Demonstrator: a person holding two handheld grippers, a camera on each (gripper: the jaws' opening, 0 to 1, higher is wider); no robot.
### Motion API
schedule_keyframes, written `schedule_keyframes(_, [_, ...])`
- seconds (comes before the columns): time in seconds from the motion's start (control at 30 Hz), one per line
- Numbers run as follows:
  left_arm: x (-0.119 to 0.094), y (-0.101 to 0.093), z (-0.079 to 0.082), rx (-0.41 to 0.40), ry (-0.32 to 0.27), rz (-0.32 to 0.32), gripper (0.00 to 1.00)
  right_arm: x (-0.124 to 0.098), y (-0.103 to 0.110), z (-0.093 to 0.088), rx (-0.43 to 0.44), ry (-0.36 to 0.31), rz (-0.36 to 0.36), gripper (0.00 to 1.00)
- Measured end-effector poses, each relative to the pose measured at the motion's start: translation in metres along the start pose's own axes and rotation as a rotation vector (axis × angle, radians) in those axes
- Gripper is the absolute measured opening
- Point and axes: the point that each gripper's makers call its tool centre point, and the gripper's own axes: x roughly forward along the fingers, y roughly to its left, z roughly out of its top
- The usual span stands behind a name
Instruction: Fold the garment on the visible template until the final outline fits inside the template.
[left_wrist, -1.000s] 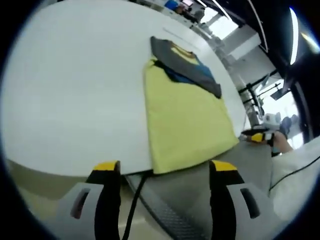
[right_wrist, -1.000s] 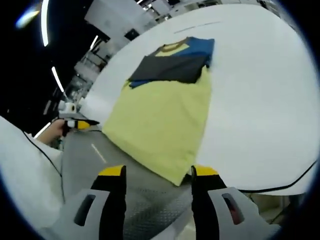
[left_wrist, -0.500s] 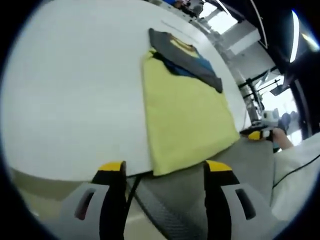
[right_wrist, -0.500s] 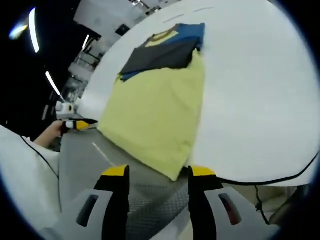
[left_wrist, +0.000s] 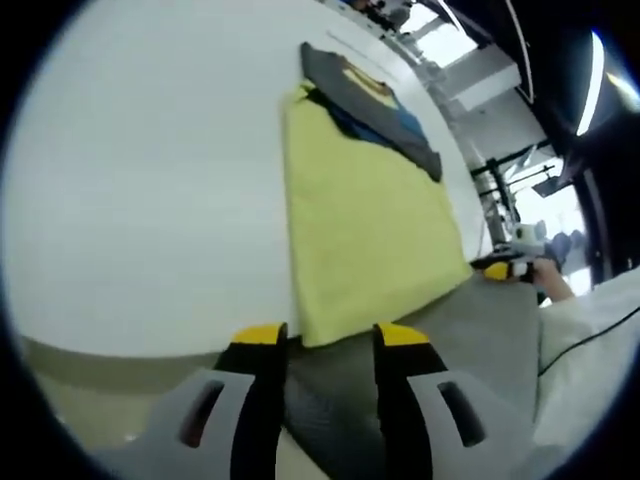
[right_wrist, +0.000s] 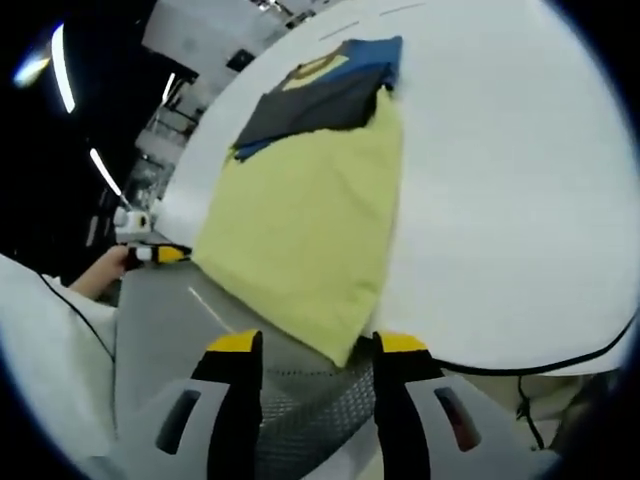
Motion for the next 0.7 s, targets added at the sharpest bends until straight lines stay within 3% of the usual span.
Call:
schedule_keyframes(0.4, [0.007,0.003,-0.001,-0.020,0.006,-0.017,0.20,0.004,-0.001,0.001,0.023,-0.010,0.017,0.37])
schedule_keyframes(0.7, [0.012,0.011,-0.002,-0.038,0.007,-0.017,0.10,0.008,-0.006,0.002,0.018,-0.007,0.014,0.25])
